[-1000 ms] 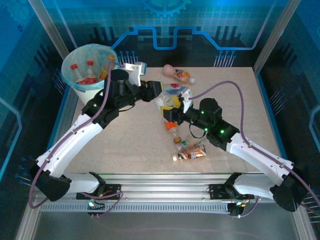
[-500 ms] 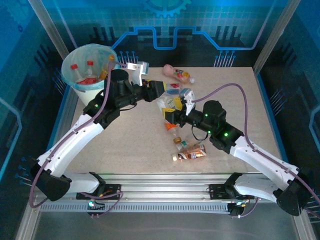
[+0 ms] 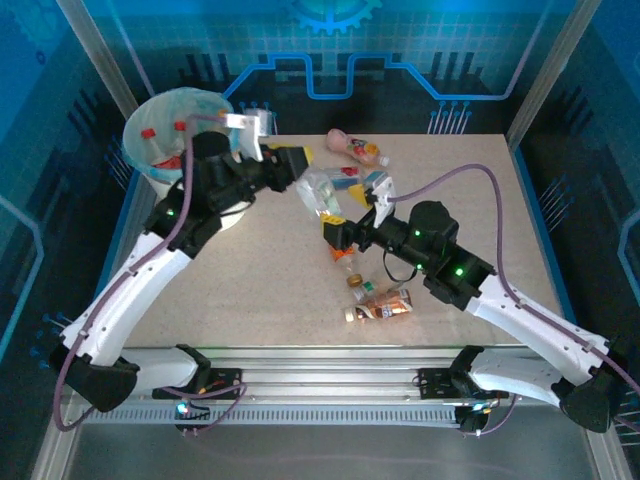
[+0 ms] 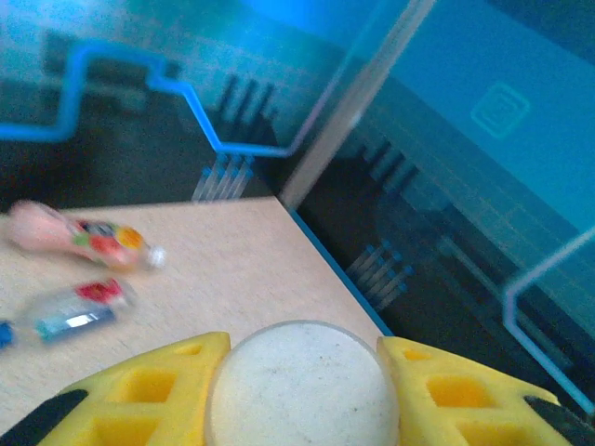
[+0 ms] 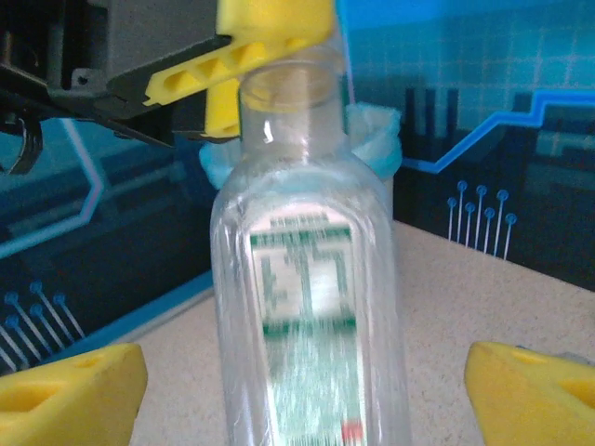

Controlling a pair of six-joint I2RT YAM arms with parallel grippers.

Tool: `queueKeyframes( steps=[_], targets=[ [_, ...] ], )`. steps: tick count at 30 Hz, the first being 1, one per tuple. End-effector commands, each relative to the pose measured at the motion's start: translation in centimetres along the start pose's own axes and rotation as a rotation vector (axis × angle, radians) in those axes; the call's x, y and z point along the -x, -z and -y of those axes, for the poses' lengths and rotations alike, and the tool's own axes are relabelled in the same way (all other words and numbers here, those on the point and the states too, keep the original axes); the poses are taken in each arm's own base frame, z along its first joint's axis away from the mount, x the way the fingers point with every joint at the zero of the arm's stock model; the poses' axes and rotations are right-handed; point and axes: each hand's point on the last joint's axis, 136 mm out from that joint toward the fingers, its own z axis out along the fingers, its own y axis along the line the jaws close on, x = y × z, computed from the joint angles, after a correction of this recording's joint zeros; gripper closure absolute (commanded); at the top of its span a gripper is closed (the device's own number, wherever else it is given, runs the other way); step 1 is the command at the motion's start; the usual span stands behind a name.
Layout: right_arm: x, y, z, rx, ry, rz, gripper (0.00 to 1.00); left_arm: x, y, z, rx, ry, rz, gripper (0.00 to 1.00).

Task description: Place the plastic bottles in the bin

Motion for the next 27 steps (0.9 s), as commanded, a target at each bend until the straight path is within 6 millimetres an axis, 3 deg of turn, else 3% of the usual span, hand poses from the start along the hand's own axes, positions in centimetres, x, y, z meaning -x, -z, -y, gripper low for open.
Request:
queueKeyframes(
  steps=[1, 5, 9, 12, 15, 19, 23, 27],
  targets=[
    [2.9, 0.3, -0.8, -0.022, -0.042, 0.060, 0.10, 8.2, 5.6, -0.9, 0.114, -0.140, 0.235, 1.00],
    [2.7, -0.6, -1.9, -0.022, -0.029, 0.035, 0.10, 13.8, 10.6, -5.5, 0.332, -0.188, 0.382, 1.00],
    [2.1, -2.6, -3.0, -0.008, -0.004, -0.015, 0.11, 16.5, 13.6, -11.1, 0.593, -0.277, 0.439, 1.00],
    [1.5, -4.3, -4.1, 0.010, 0.038, -0.061, 0.12, 17.5, 14.9, -16.8, 0.780, -0.283, 0.383, 1.00],
    [0.9, -5.8, -5.3, 0.030, 0.077, -0.096, 0.12, 17.4, 15.5, -21.3, 0.868, -0.244, 0.347, 1.00],
    [0.1, -7.6, -6.3, 0.056, 0.109, -0.132, 0.12, 15.5, 13.8, -25.4, 0.872, -0.206, 0.294, 1.00],
    [-1.1, -8.9, -6.9, 0.059, 0.143, -0.172, 0.12, 13.3, 12.0, -28.5, 0.871, -0.181, 0.252, 1.00],
    [-2.1, -9.5, -7.5, 0.056, 0.181, -0.220, 0.14, 11.6, 10.3, -30.3, 0.849, -0.128, 0.193, 1.00]
  ],
)
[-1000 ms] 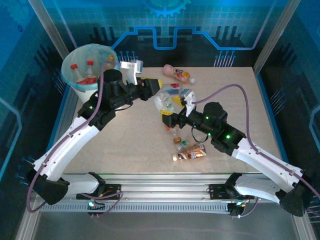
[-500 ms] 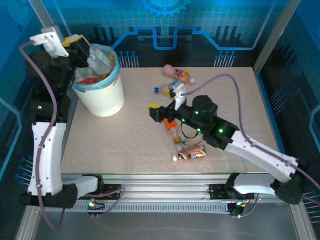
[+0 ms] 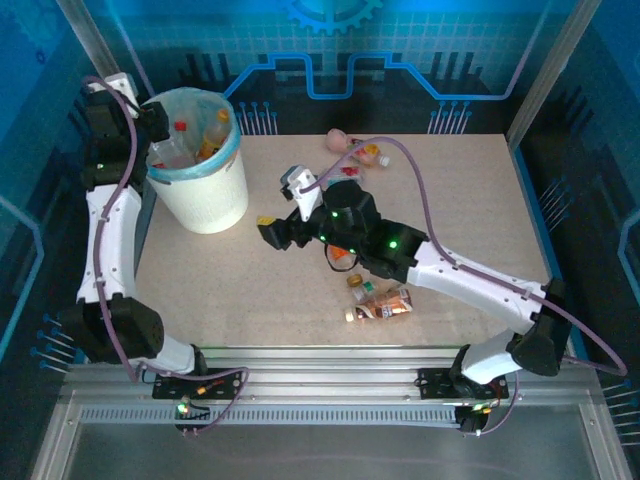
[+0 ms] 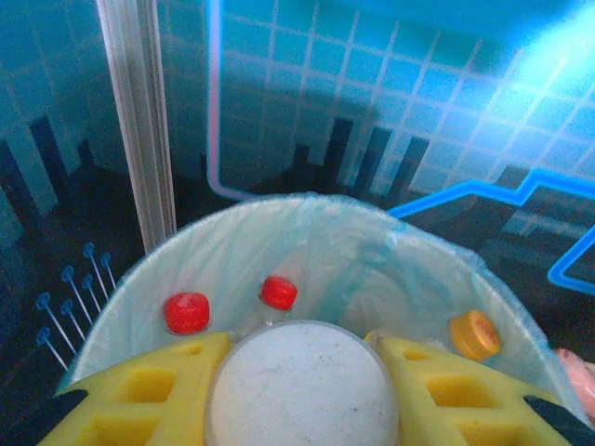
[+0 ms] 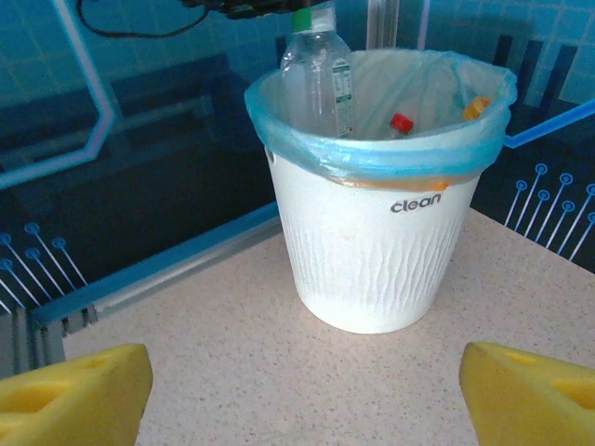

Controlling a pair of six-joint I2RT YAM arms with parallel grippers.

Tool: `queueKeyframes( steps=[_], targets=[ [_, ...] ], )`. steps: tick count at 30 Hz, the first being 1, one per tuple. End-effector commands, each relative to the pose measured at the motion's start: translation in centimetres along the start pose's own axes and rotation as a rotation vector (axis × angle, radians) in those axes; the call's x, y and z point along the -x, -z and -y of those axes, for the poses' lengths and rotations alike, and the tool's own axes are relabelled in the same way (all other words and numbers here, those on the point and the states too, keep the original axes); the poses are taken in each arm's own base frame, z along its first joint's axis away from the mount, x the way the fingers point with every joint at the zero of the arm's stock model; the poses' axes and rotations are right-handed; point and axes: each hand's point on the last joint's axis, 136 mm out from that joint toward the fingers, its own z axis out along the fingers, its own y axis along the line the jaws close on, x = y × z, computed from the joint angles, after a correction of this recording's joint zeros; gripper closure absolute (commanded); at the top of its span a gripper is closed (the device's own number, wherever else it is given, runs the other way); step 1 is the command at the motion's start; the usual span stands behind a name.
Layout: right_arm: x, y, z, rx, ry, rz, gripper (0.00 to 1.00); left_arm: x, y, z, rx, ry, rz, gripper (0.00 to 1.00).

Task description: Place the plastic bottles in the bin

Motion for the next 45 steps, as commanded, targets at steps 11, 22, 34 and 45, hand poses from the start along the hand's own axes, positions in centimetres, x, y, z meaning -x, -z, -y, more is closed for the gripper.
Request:
queueKeyframes(
  steps=[11, 22, 34, 45],
  targets=[
    [-1.1, -1.0, -0.8, -0.080, 0.165, -0.079, 0.14, -2.3, -2.6, 1.8, -0.099, 0.016, -0.087, 0.96],
    [-0.6, -0.1, -0.5, -0.097, 0.219, -0.074, 0.13, -1.4, -0.6, 4.5, -0.158, 0.002, -0.117, 0.45],
    [-1.7, -0.3, 0.5, -0.109, 0.204, -0.074, 0.13, -1.2, 2.0, 5.0, -0.167, -0.004, -0.133, 0.44],
    [-2.9, 1.6, 1.1, -0.130, 0.186, -0.081, 0.13, -4.2, -1.4, 1.3, -0.036, -0.036, -0.228, 0.50]
  ],
)
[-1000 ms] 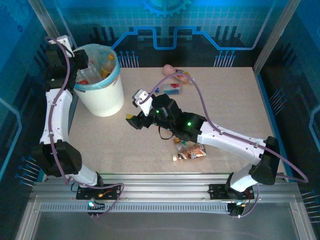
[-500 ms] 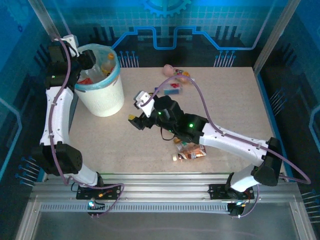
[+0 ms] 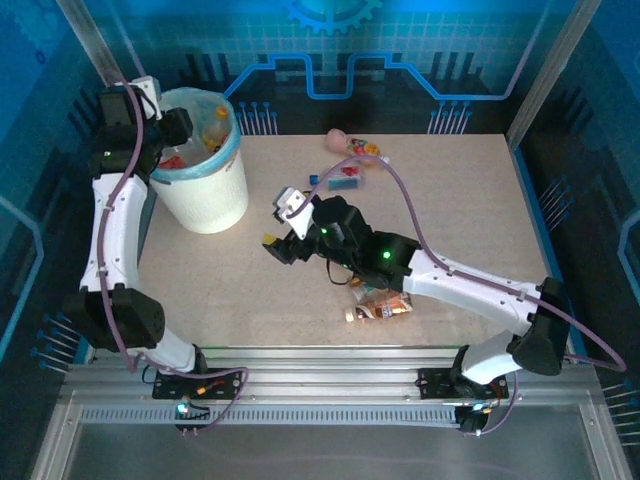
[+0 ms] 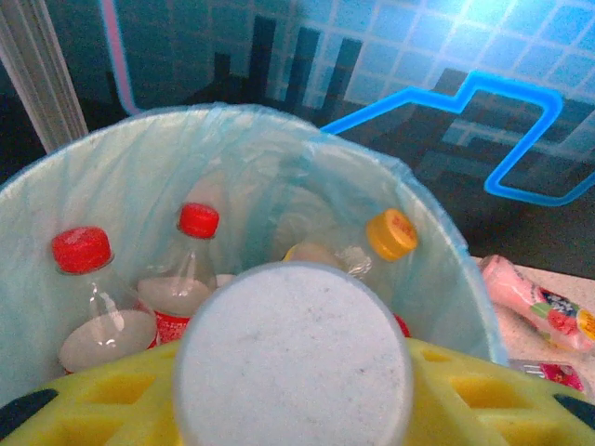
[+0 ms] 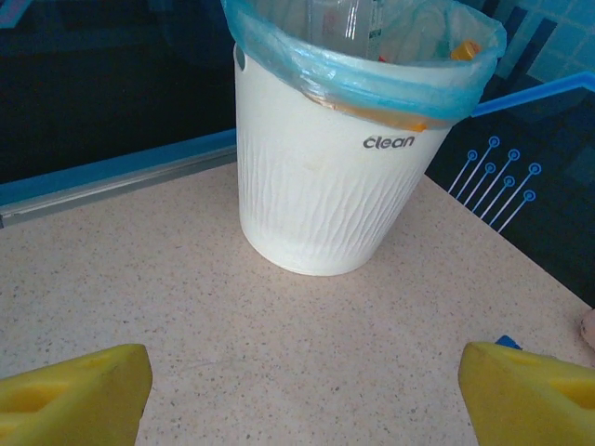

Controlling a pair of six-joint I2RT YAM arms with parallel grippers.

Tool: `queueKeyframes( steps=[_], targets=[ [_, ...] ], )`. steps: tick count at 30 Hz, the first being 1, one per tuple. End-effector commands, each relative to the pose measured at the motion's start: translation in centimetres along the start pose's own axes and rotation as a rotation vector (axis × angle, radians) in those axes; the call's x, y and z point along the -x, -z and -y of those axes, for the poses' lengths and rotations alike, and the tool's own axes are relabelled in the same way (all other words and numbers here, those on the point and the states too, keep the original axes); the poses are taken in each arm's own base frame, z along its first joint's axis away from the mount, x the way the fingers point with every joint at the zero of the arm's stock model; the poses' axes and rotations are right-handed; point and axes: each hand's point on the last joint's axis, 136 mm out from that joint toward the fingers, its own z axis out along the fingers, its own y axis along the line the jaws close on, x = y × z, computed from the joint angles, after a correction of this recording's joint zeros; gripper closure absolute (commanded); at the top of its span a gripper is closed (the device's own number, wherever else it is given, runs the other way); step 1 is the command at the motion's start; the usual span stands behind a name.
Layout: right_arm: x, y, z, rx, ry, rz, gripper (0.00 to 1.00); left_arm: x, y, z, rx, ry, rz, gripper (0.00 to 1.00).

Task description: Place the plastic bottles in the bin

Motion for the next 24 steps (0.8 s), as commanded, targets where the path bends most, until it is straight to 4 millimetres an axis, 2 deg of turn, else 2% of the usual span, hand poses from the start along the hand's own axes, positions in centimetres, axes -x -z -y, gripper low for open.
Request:
queueKeyframes(
  steps=[1, 3, 5, 7, 10, 13, 17, 21, 24],
  targets=[
    [0.8, 1.5, 1.2, -0.037, -0.020, 0.030, 0.13, -0.4, -1.0, -3.2, 0.086, 0.025, -0.027, 0.50],
    [0.8, 1.9, 1.3, -0.044, -0.021, 0.036, 0.13, -0.1, -1.4, -4.6, 0.074, 0.127, -0.031, 0.47],
    [0.8, 2.1, 1.5, -0.047, -0.023, 0.044, 0.13, 0.7, -1.7, -4.8, 0.017, 0.225, -0.040, 0.30],
    [0.7, 2.1, 1.6, -0.046, -0.026, 0.045, 0.13, 1.9, -1.8, -4.3, -0.013, 0.262, -0.036, 0.22],
    [0.8, 1.8, 1.6, -0.043, -0.026, 0.038, 0.13, 3.9, -1.5, -3.8, -0.032, 0.276, -0.005, 0.20],
    [0.8, 1.6, 1.5, -0.038, -0.028, 0.036, 0.13, 4.6, -2.0, -3.5, -0.050, 0.281, -0.001, 0.22],
    [0.4, 1.4, 1.4, -0.038, -0.028, 0.026, 0.13, 3.0, -3.5, -3.6, -0.042, 0.272, -0.064, 0.24],
    [0.1, 1.6, 1.5, -0.038, -0.023, 0.016, 0.13, 0.5, -4.9, -4.5, 0.003, 0.251, -0.111, 0.31],
    [-0.1, 1.5, 1.6, -0.047, -0.013, 0.009, 0.13, -1.7, -5.9, -4.0, 0.000, 0.228, -0.173, 0.33]
  ],
)
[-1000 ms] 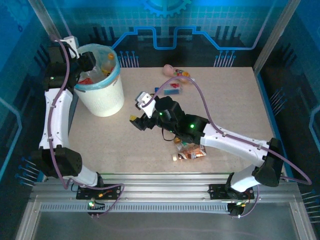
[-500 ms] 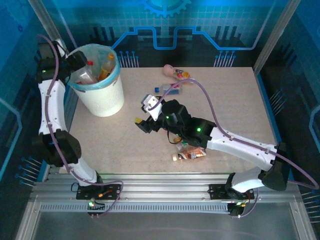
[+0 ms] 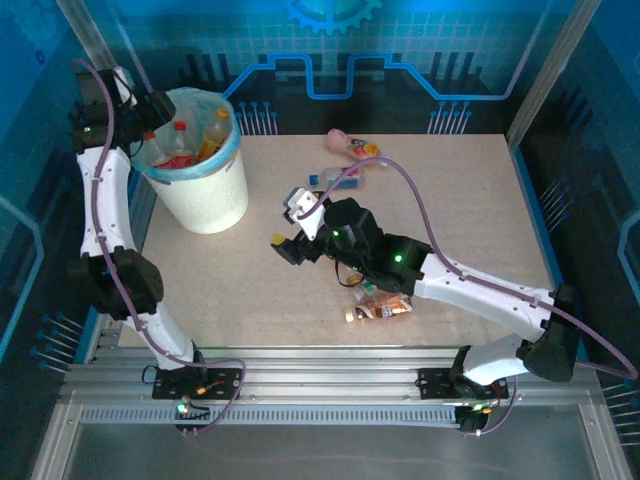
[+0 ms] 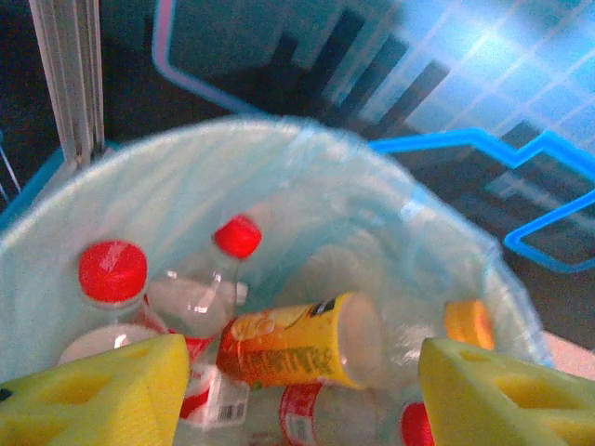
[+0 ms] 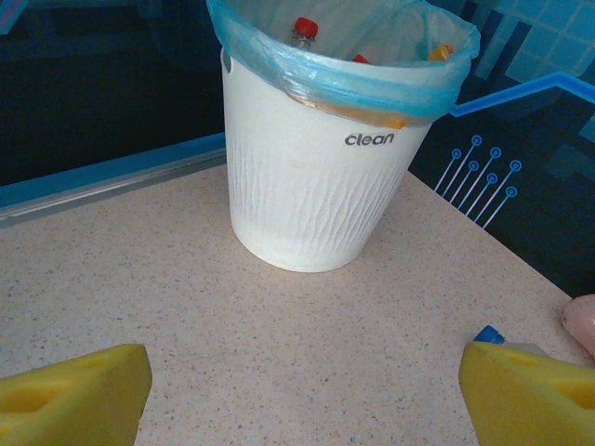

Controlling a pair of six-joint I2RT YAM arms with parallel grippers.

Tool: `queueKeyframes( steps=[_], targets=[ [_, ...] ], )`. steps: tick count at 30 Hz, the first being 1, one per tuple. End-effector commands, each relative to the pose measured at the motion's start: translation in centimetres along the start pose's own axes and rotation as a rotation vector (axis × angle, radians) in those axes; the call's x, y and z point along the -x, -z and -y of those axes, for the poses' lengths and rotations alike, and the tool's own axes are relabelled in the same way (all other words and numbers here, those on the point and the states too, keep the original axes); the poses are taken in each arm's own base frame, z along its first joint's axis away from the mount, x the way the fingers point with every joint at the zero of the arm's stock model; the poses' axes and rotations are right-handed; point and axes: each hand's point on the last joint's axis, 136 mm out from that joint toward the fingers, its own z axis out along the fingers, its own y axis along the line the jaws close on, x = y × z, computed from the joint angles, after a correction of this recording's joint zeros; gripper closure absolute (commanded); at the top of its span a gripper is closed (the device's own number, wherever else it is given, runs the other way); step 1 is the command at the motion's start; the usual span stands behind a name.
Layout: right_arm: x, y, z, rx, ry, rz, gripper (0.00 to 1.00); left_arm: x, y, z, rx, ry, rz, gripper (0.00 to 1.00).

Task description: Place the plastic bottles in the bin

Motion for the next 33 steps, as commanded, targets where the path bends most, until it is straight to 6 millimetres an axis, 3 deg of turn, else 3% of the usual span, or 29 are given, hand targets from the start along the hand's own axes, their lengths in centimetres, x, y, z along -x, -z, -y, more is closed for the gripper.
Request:
queueKeyframes(
  steps=[1, 5, 9, 14, 19, 22, 25, 29, 33],
  targets=[
    [-0.1, 0.0, 0.8, -0.030, -0.002, -0.007, 0.13, -3.6, -2.0, -0.4, 0.019, -0.034, -0.108, 0.34],
    [-0.5, -0.2, 1.3, -0.046, -0.014, -0.044, 0.12, -4.6, -2.0, 0.6, 0.003, -0.076, -0.117, 0.35],
    [-2.0, -0.6, 2.1, -0.074, -0.037, -0.130, 0.12, -3.4, -0.8, 1.5, -0.007, -0.087, -0.082, 0.35],
    [-4.8, -0.3, 4.3, -0.153, -0.087, -0.250, 0.12, -0.4, 3.3, 4.6, -0.056, -0.135, 0.034, 0.35],
    [-10.5, 1.1, 7.8, -0.255, -0.250, -0.428, 0.09, -0.1, 8.3, 9.6, -0.113, -0.243, 0.164, 0.35],
    [-14.7, 3.4, 9.7, -0.341, -0.371, -0.536, 0.06, -2.7, 10.6, 13.5, -0.177, -0.328, 0.198, 0.34],
    [-18.9, 6.1, 11.2, -0.408, -0.504, -0.613, 0.03, -6.8, 12.3, 17.7, -0.270, -0.418, 0.213, 0.34],
    [-23.1, 9.1, 12.5, -0.449, -0.652, -0.675, 0.03, -14.5, 12.9, 22.5, -0.405, -0.547, 0.165, 0.33],
    [-26.0, 11.5, 13.6, -0.522, -0.752, -0.709, 0.02, -22.4, 12.2, 25.7, -0.458, -0.653, 0.046, 0.32]
  ],
)
